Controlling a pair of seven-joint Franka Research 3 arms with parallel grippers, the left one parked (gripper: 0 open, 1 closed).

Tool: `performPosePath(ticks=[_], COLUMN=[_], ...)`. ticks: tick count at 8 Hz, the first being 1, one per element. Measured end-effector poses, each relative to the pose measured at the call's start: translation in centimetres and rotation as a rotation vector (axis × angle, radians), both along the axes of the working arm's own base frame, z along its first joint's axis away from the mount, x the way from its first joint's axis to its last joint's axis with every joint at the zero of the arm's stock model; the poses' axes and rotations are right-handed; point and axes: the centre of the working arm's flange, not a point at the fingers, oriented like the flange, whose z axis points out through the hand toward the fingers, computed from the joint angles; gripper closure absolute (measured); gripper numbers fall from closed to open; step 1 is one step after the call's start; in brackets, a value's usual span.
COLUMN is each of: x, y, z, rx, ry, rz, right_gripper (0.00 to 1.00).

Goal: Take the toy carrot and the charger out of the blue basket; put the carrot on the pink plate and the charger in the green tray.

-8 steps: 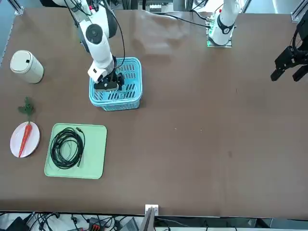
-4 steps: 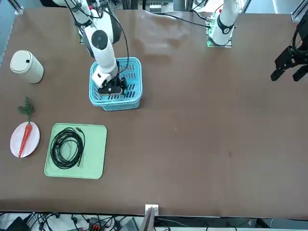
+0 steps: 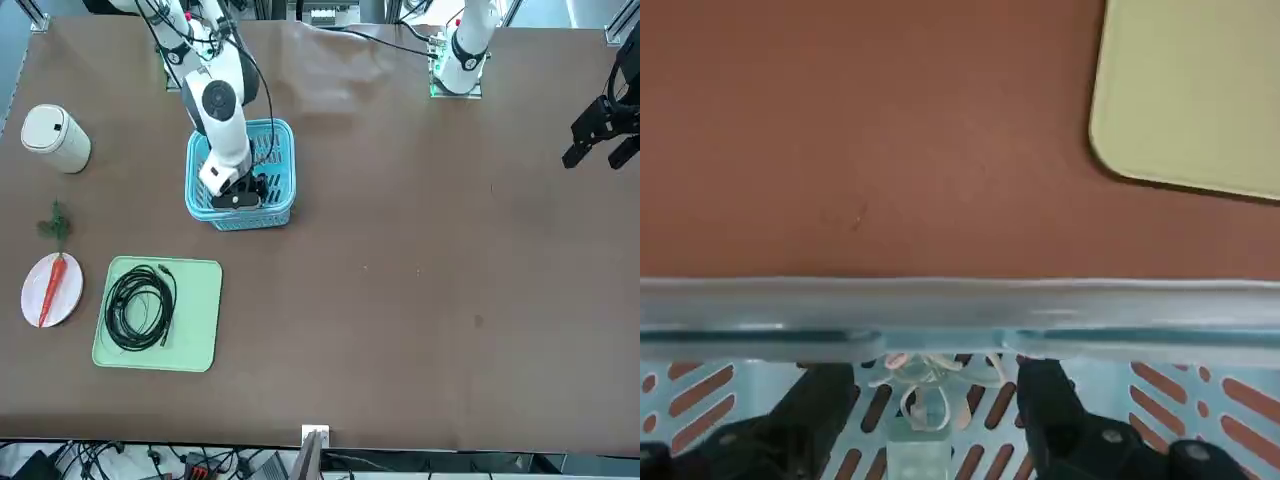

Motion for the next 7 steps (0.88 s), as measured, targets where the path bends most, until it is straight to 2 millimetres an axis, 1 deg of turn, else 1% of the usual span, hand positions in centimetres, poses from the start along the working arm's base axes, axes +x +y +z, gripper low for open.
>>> performPosePath(ticks=[5, 7], x=[0.1, 0.1], y=[0.3, 0.3], z=[-1.4, -1.7], rx=[-0.003, -0.006], ry=[-0.009, -0.006], rz=[0.008, 0.008], right_gripper=[0.0, 0.07])
